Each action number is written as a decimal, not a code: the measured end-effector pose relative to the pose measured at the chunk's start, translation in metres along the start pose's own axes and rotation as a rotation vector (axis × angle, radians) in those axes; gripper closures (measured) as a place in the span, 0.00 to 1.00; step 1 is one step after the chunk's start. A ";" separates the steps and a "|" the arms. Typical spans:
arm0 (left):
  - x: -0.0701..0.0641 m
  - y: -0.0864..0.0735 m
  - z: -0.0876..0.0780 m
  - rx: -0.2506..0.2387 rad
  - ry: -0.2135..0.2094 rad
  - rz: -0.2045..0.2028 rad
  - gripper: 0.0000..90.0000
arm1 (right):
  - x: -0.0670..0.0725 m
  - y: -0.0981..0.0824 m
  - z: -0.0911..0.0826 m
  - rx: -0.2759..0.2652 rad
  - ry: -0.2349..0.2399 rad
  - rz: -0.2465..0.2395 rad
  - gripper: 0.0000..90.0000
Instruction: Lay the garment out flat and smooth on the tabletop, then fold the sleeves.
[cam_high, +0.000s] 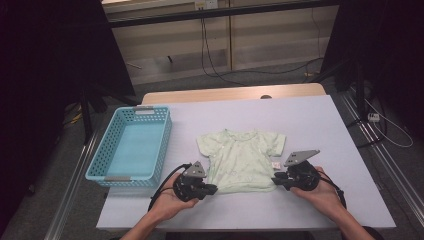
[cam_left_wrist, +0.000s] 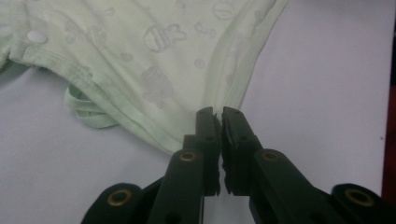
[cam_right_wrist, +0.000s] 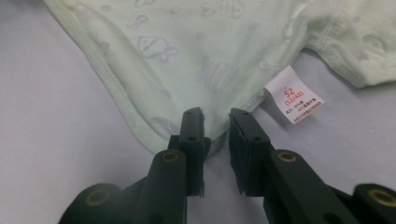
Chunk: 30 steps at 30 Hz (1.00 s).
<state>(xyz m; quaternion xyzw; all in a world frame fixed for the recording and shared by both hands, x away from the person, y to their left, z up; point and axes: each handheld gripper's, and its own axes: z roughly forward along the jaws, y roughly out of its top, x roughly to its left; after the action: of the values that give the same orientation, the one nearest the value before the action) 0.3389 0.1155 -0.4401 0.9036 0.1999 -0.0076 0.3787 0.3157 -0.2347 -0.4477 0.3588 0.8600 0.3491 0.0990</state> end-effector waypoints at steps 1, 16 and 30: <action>0.000 0.000 0.000 0.004 -0.003 0.007 0.92 | 0.000 0.000 0.000 -0.002 -0.002 0.005 0.80; 0.013 0.003 -0.009 -0.117 0.133 -0.072 0.41 | -0.003 0.001 -0.007 -0.161 -0.031 0.066 0.44; 0.034 0.006 -0.012 -0.234 0.251 -0.140 0.05 | -0.005 0.003 -0.012 -0.259 -0.077 0.119 0.15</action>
<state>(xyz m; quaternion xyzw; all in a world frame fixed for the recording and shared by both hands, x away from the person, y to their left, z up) 0.3704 0.1316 -0.4330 0.8311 0.3075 0.1023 0.4519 0.3162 -0.2432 -0.4372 0.4065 0.7806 0.4482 0.1564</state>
